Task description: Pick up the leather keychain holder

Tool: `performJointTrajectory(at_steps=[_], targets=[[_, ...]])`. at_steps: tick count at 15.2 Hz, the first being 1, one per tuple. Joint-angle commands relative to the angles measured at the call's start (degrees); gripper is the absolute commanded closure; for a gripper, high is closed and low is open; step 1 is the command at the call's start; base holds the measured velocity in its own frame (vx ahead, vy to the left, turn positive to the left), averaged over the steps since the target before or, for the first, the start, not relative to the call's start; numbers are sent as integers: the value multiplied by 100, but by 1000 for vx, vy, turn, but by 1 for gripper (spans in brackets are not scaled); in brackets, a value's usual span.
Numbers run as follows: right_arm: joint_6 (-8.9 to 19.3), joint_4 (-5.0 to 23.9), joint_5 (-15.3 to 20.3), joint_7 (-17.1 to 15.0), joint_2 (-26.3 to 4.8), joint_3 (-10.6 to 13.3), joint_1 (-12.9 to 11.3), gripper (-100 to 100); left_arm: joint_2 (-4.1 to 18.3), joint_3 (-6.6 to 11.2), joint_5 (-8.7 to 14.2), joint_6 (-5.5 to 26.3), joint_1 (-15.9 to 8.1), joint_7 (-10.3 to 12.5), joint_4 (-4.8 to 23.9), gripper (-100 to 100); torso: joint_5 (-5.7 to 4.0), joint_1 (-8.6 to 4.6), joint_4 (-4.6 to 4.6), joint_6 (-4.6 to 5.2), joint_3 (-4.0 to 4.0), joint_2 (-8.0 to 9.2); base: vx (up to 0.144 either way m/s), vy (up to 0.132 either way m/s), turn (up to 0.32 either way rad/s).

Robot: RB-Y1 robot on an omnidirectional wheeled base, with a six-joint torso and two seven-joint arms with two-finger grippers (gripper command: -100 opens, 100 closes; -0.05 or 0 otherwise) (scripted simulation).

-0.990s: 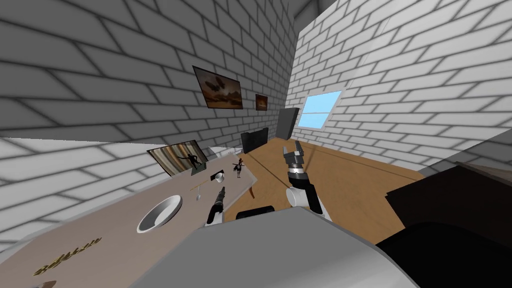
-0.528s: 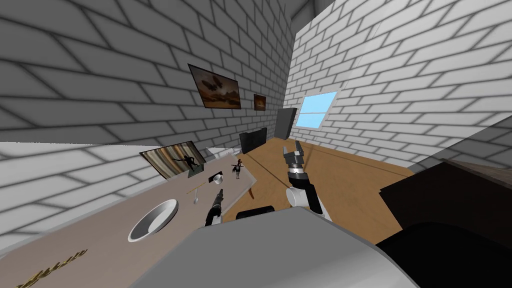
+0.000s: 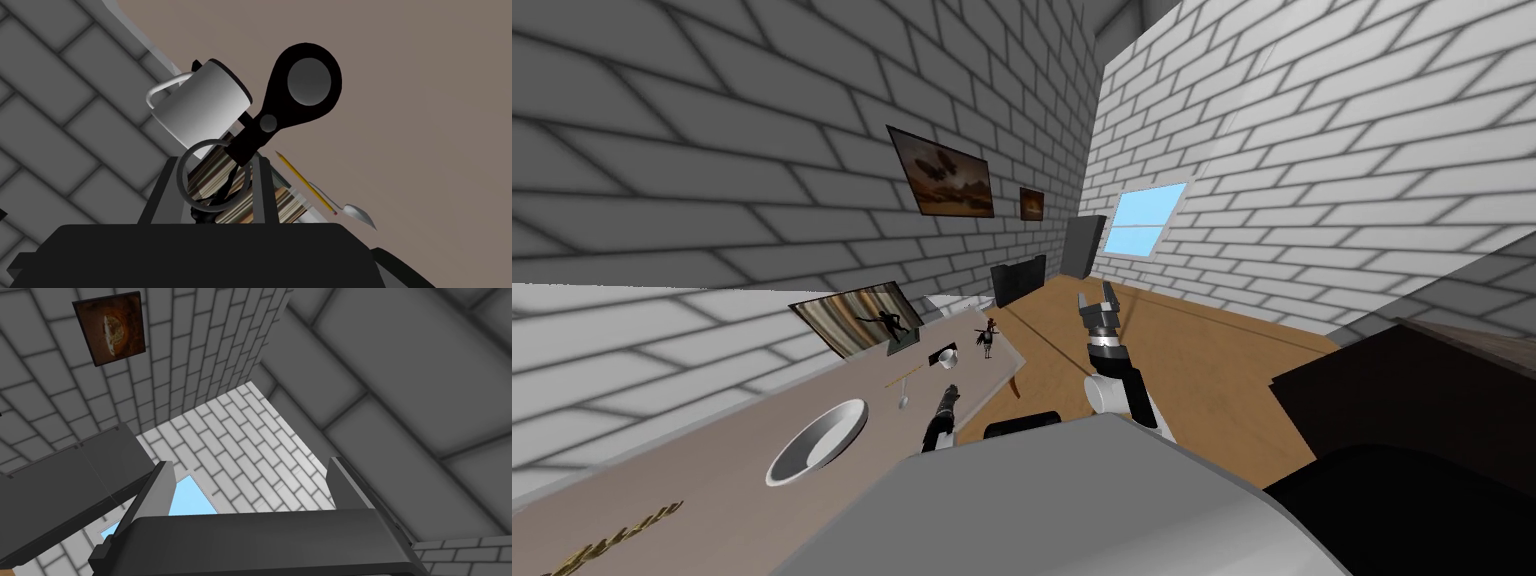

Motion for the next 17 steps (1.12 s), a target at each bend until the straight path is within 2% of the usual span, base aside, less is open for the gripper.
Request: performJointTrajectory(at_steps=[1, 3, 4, 5, 6, 7, 8, 9, 10, 11, 12, 13, 14, 15, 16, 17], targets=[[0, 0, 0, 0, 0, 0, 0, 0, 94, -286, 286, -28, -148, -174, 207, 100, 0, 0, 0, 0, 0, 0, -29, -12, 158], [0, 0, 0, 0, 0, 0, 0, 0, 94, -334, 413, -28, -148, -174, 207, 100, 1, -5, 2, 2, 5, 8, -30, -16, 59], [0, 0, 0, 0, 0, 0, -1, 0, 160, -558, 612, -57, -247, -289, 358, 100, 1, -5, 2, 2, 5, 9, -24, -12, 57], [0, 0, 0, 0, 0, 0, 0, 0, 160, -558, 707, -57, -247, -289, 358, 100, 1, -5, 3, 2, 6, 9, -23, -11, 60], [0, 0, 0, 0, 0, 0, 0, 0, 160, -558, 707, -57, -247, -289, 358, 100, 1, -4, 4, 2, 6, 9, -17, -8, 17], [0, 0, 0, 0, 0, 0, -1, 0, 226, -783, 921, -86, -347, -403, 509, 100, 2, -2, 3, 2, 5, 8, -21, -8, 66], [0, 0, 0, 0, 0, 0, 0, 0, 226, -783, 1001, -86, -347, -403, 509, 100, 2, -1, 3, 1, 6, 9, -25, -9, 74], [0, 0, 0, 0, 0, 0, 0, 0, 292, -992, 1155, -115, -446, -517, 659, 100, 2, -1, 3, 1, 6, 9, -29, -10, 87], [0, 0, 0, 0, 0, 0, 0, 0, 292, -1007, 1280, -115, -446, -517, 659, 100, 1, -2, 3, 1, 7, 10, -25, -10, 63], [0, 0, 0, 0, 0, 0, 0, 0, 292, -1007, 1295, -115, -446, -517, 659, 100, 0, -3, 3, 1, 7, 11, -18, -6, 18], [0, 0, 0, 0, 0, 0, -1, 0, 358, -1232, 1496, -144, -546, -632, 810, 100, 1, -2, 3, 1, 6, 9, -21, -5, 62], [0, 0, 0, 0, 0, 0, 0, 0, 358, -1232, 1589, -144, -546, -632, 810, 100, 1, 0, 2, 1, 5, 8, -22, -7, 60], [0, 0, 0, 0, 0, 0, 0, 0, 424, -1432, 1740, -173, -645, -746, 961, 100, 0, -1, 2, -1, 5, 9, -27, -9, 100], [0, 0, 0, 0, 0, 0, 0, 0, 424, -1456, 1872, -173, -645, -746, 961, 100, 0, -1, 1, -1, 5, 9, -27, -11, 75], [0, 0, 0, 0, 0, 0, 0, 0, 424, -1456, 1883, -173, -645, -746, 961, 100, 0, -2, 1, -1, 5, 10, -20, -7, 18], [0, 0, 0, 0, 0, 0, -1, 0, 490, -1680, 2094, -202, -745, -860, 1111, 100, 0, -2, 1, 0, 5, 9, -23, -7, 62]])
